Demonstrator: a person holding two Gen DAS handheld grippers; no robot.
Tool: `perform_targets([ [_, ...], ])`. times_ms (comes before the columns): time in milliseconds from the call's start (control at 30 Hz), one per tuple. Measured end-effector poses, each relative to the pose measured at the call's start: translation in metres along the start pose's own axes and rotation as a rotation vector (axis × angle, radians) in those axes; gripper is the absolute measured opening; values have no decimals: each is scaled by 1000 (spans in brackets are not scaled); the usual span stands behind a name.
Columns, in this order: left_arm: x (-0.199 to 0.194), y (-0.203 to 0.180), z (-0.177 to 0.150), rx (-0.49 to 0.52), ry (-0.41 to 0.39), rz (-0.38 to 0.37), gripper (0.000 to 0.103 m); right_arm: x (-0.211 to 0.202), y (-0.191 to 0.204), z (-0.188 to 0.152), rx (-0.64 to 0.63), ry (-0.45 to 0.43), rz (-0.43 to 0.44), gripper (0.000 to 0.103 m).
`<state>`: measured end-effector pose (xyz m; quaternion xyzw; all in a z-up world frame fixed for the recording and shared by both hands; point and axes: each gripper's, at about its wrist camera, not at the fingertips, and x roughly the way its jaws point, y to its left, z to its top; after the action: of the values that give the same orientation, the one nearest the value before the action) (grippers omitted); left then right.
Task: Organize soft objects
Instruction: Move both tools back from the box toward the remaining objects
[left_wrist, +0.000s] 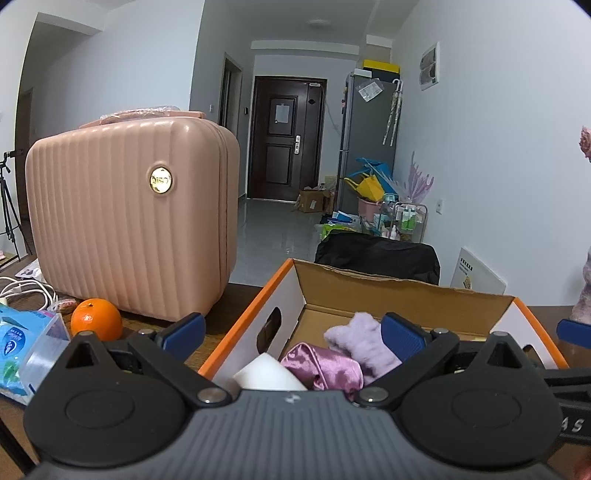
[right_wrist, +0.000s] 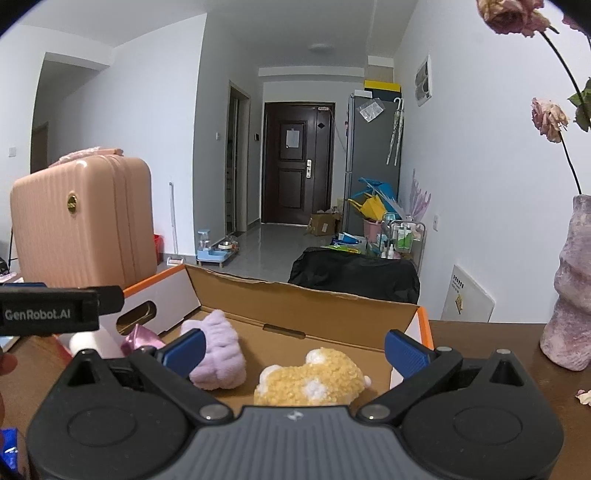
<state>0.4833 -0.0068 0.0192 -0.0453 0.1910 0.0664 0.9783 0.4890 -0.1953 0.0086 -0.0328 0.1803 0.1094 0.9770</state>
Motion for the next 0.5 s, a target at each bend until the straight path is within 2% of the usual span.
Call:
perform_targets([
  [500, -36, 9, -9, 39, -38, -22, 103, -44, -8, -9, -7, -60, 3, 103],
])
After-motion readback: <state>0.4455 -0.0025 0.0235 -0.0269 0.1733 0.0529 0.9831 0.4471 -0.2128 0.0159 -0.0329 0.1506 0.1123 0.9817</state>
